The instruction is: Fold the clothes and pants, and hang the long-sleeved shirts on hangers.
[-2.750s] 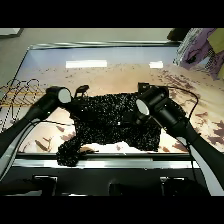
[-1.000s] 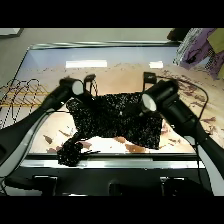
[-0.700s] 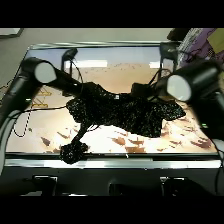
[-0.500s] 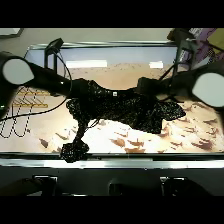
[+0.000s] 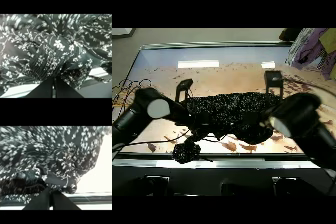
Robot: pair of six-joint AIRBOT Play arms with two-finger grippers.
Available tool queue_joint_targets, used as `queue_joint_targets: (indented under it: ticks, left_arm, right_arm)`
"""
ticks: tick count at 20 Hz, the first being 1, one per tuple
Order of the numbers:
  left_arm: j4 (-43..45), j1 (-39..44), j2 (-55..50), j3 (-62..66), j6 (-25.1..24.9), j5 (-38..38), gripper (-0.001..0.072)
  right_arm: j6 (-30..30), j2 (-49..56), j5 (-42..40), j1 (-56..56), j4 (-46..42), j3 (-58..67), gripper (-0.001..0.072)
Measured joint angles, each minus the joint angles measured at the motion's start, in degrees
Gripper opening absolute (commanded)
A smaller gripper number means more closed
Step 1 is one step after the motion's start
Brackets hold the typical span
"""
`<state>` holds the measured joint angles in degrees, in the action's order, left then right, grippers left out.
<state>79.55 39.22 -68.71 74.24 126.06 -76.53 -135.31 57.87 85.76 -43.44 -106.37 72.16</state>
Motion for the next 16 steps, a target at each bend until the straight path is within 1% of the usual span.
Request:
queue_joint_targets:
  ticks: [3, 4, 5, 6, 7, 8, 9, 10, 11, 14, 16]
  left_arm:
    - [-2.49, -0.74, 0.02, -7.06, 1.11, 6.75, 0.0031]
    - [-3.23, -1.09, -0.17, -8.55, 1.33, 8.66, 0.0119]
    - [-4.0, -1.44, -0.46, -9.7, 1.44, 10.25, 0.0349]
    - [-4.79, -1.88, -0.7, -10.51, 1.46, 11.69, 0.0531]
    - [-5.22, -2.47, -0.92, -11.06, 1.44, 12.68, 0.0552]
    - [-5.81, -3.39, -0.98, -11.45, 0.94, 13.44, 0.0553]
    - [-6.78, -4.9, -0.9, -11.76, -0.15, 14.03, 0.0555]
    - [-7.78, -7.17, -0.5, -12.0, -1.73, 13.94, 0.0572]
    - [-8.31, -9.92, 0.2, -12.13, -3.56, 13.6, 0.0623]
    - [-8.79, -22.16, 3.85, -12.39, -10.8, 10.03, 0.0611]
    - [-6.97, -32.46, 6.51, -12.48, -18.82, 7.17, 0.0609]
  right_arm:
    - [-5.14, -0.28, -8.57, -0.44, -0.15, -8.26, 0.0028]
    - [-6.54, -0.33, -10.93, -0.55, -0.13, -10.1, 0.0028]
    - [-7.52, -0.35, -12.83, -0.61, 0.09, -11.32, 0.0028]
    - [-8.28, -0.37, -14.25, -0.63, 0.28, -12.22, 0.0028]
    - [-8.9, -0.39, -15.45, -0.66, 0.48, -12.92, 0.0028]
    - [-9.27, -0.39, -16.5, -0.68, 0.66, -13.42, 0.0028]
    - [-9.53, -0.39, -17.18, -0.68, 0.72, -13.73, 0.0028]
    - [-9.84, -0.39, -17.94, -0.68, 0.9, -13.99, 0.0028]
    - [-9.92, -0.39, -18.38, -0.68, 0.9, -14.14, 0.0028]
    - [-10.16, -0.39, -19.3, -0.68, 0.98, -14.43, 0.003]
    - [-10.1, -0.39, -19.56, -0.68, 1.14, -14.49, 0.003]
